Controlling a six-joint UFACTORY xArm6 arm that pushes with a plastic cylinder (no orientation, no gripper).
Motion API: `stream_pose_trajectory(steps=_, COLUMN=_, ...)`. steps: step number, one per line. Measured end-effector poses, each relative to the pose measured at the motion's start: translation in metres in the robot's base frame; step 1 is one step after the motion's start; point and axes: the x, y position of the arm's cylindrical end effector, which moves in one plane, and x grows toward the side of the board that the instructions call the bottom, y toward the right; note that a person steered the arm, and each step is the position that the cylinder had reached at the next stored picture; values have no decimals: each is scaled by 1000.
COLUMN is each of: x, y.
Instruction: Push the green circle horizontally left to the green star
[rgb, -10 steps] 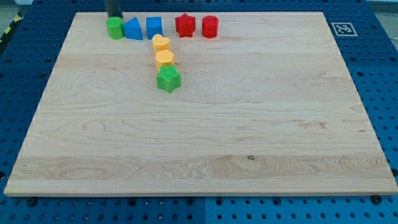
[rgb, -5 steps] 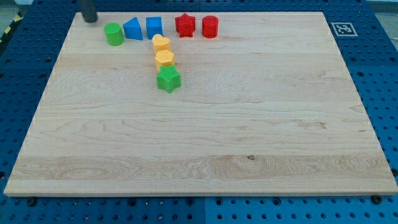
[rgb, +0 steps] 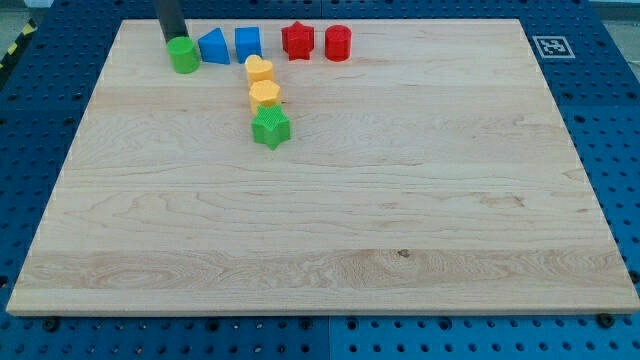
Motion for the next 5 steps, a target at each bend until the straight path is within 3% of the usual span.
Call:
stream_pose_trajectory(steps=3, x=61, y=13)
stream_pose_trajectory(steps=5, x=59, y=24)
